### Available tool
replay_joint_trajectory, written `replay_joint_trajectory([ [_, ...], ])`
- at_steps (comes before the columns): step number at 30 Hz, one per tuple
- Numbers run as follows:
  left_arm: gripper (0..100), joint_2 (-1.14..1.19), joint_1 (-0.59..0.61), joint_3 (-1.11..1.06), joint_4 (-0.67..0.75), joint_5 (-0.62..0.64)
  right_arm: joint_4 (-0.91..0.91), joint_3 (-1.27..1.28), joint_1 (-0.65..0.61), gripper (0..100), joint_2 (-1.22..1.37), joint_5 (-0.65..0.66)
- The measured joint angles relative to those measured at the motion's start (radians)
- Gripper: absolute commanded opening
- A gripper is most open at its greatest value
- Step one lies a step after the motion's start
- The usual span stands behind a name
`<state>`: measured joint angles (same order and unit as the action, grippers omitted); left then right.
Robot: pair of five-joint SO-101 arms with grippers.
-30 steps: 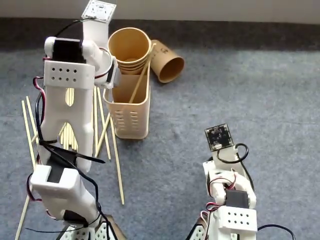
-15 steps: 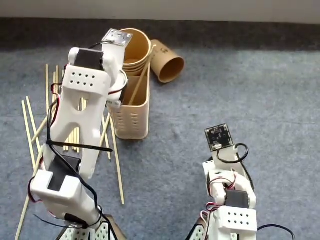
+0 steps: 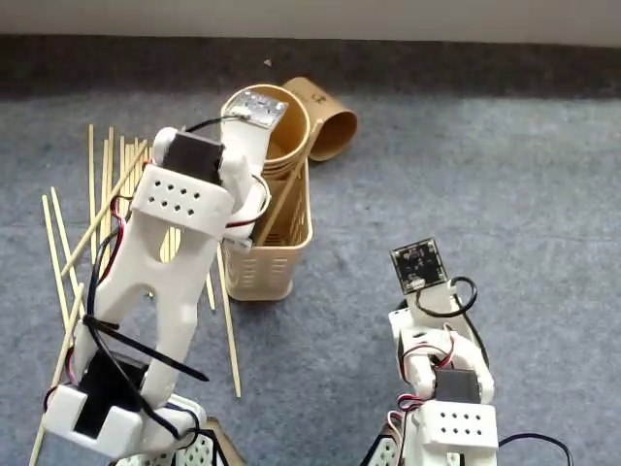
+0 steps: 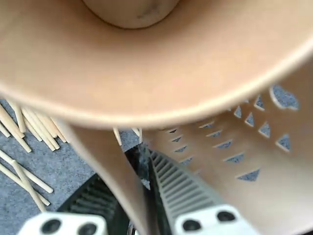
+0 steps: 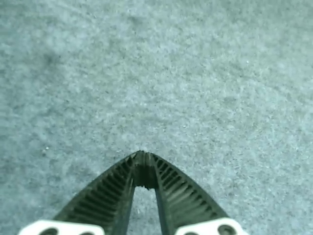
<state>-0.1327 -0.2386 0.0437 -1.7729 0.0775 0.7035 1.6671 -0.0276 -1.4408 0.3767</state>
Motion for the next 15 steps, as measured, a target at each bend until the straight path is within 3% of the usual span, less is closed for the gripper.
replay_joint_trajectory([
  [10, 0, -0.135, -0.227, -0.009, 0.000, -0.086, 0.000, 0.000, 0.000, 1.0, 0.000, 0.000],
  [15, 0, -0.137, -0.224, -0.009, 0.002, -0.086, 0.000, 0.000, 0.000, 1.0, 0.000, 0.000],
])
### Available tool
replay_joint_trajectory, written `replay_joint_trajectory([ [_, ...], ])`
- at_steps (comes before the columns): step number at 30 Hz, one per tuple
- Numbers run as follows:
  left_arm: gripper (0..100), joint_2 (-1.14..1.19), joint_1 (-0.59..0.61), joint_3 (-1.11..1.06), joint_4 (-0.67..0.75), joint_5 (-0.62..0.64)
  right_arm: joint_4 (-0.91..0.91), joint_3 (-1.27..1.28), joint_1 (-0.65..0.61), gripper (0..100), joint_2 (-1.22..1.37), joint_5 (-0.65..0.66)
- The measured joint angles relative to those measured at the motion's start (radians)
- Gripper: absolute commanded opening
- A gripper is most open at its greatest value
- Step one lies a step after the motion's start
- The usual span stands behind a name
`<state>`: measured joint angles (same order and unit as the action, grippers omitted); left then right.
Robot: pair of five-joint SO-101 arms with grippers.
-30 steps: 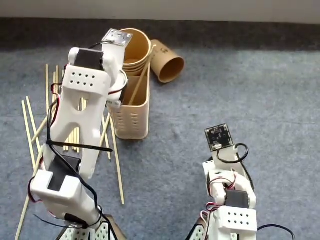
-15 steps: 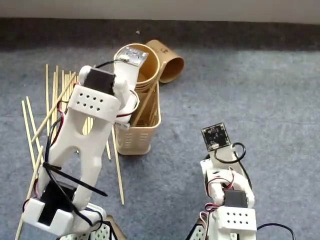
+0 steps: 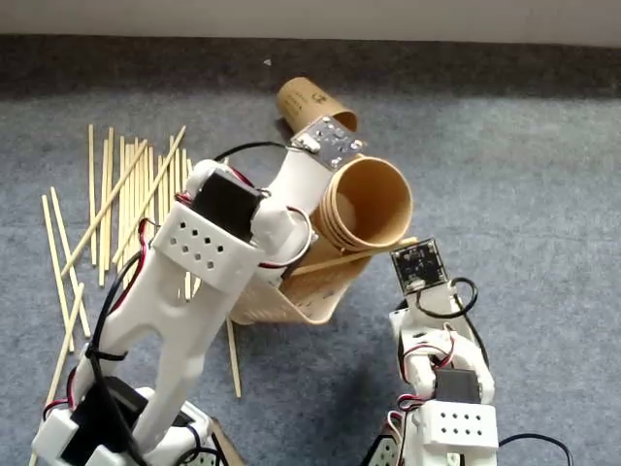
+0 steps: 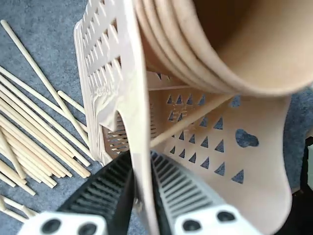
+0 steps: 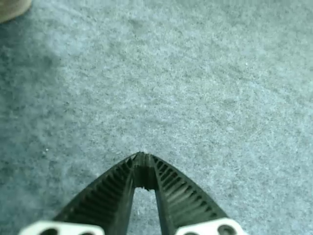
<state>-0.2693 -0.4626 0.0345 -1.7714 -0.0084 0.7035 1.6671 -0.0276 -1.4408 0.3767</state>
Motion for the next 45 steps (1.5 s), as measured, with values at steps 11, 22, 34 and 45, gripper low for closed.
replay_joint_trajectory([
  [11, 0, 0.066, 0.068, 0.000, 0.296, -0.014, 0.000, 0.000, 0.000, 1.0, 0.000, 0.000],
  [22, 0, 0.508, 0.236, 0.239, 0.459, 0.032, 0.000, 0.000, 0.000, 1.0, 0.000, 0.000],
  [34, 1, 0.539, 0.255, 0.445, 0.086, 0.118, 0.000, 0.000, 0.000, 1.0, 0.000, 0.000],
  [45, 13, 0.534, 0.328, 0.433, 0.015, 0.130, 0.000, 0.000, 0.000, 1.0, 0.000, 0.000],
])
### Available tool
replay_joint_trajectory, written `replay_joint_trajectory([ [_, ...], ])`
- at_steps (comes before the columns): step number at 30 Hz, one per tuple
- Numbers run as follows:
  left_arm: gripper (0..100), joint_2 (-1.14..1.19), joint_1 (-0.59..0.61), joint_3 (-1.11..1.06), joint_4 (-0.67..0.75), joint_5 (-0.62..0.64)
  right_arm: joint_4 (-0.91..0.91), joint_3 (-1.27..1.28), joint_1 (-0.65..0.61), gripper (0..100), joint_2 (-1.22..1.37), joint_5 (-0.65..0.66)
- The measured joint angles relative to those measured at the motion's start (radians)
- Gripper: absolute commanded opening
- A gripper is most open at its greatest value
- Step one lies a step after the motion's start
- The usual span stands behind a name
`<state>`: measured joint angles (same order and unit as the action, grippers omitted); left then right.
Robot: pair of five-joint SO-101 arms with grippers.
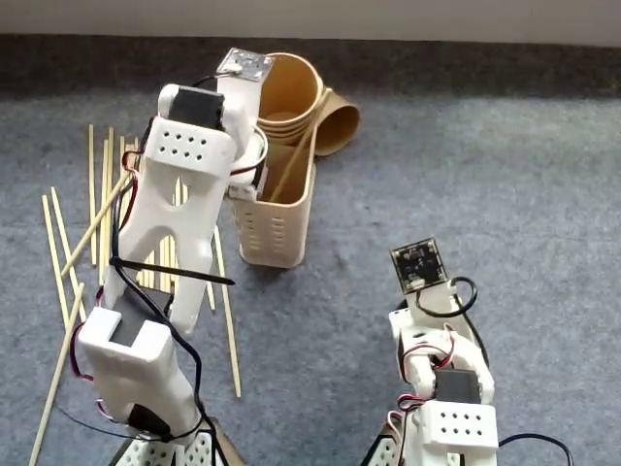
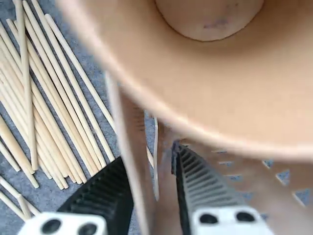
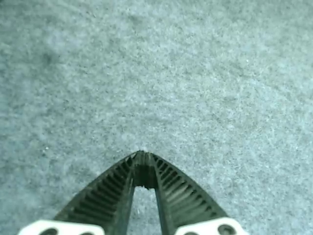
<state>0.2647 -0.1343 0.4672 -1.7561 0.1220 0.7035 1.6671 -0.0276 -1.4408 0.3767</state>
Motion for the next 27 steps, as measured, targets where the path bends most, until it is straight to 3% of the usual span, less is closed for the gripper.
replay_joint_trajectory([
  [9, 12, -0.123, -0.002, -0.077, -0.008, 0.095, 0.000, 0.000, 0.000, 1.0, 0.000, 0.000],
  [19, 13, -0.348, -0.002, -0.218, -0.008, 0.098, 0.000, 0.000, 0.000, 1.0, 0.000, 0.000],
  [27, 17, -0.356, 0.006, -0.104, -0.011, -0.015, 0.000, 0.000, 0.000, 1.0, 0.000, 0.000],
])
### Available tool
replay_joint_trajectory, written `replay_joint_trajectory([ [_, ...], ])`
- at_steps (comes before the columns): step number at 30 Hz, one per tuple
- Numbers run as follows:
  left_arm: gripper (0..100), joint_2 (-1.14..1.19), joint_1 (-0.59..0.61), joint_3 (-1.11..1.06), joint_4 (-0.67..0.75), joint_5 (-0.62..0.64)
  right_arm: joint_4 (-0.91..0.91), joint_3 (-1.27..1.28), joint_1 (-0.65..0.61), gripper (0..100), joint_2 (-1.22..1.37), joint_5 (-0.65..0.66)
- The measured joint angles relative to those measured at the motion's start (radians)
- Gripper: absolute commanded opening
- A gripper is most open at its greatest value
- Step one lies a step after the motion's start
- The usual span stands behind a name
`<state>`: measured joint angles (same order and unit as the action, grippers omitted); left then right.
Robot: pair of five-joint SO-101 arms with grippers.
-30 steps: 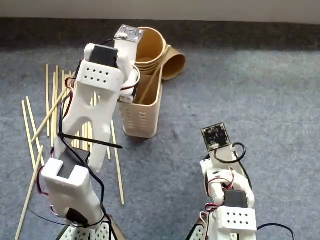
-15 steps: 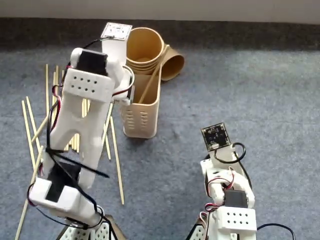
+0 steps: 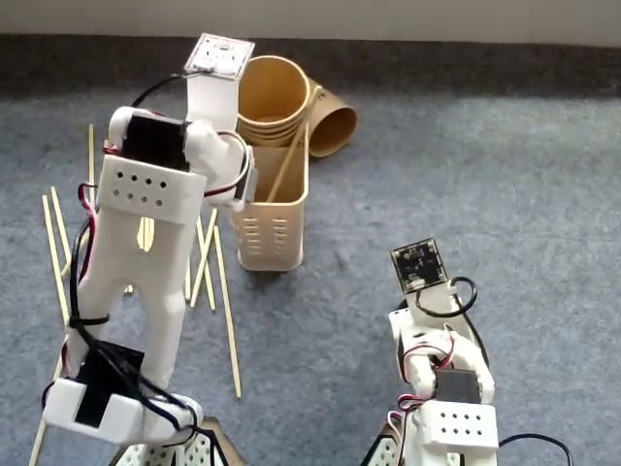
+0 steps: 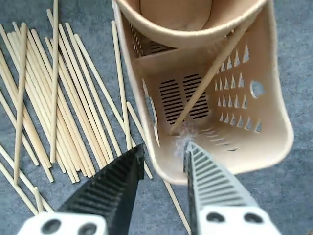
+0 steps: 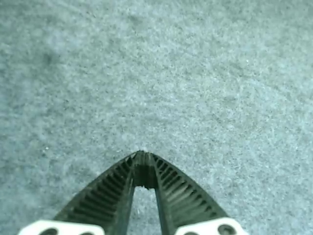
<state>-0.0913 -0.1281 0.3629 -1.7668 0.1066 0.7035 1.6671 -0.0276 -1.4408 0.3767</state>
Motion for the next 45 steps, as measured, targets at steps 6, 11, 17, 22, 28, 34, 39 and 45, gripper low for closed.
replay_joint_trajectory([
  [6, 17, -0.037, 0.080, 0.222, -0.003, -0.060, 0.000, 0.000, 0.000, 1.0, 0.000, 0.000],
  [11, 17, -0.075, 0.186, 0.440, -0.003, -0.066, 0.000, 0.000, 0.000, 1.0, 0.000, 0.000],
  [17, 17, -0.149, 0.526, 0.528, -0.005, -0.068, -0.017, -0.034, 0.083, 4.0, 0.002, -0.029],
  [22, 17, -0.150, 0.730, 0.387, -0.005, -0.068, -0.018, -0.327, 0.086, 6.8, 0.064, -0.284],
  [28, 17, -0.150, 0.802, 0.064, 0.141, -0.068, -0.018, -0.778, -0.055, 7.0, 0.479, -0.700],
  [34, 17, -0.149, 0.836, -0.341, 0.525, -0.066, -0.012, -1.162, -0.063, 7.0, 1.014, -1.053],
  [39, 17, -0.147, 0.842, -0.603, 0.793, -0.114, -0.012, -1.465, 0.031, 7.0, 1.353, -0.974],
  [45, 17, -0.147, 0.818, -0.715, 0.898, -0.140, 0.104, -1.923, 0.026, 7.0, 1.789, -0.853],
])
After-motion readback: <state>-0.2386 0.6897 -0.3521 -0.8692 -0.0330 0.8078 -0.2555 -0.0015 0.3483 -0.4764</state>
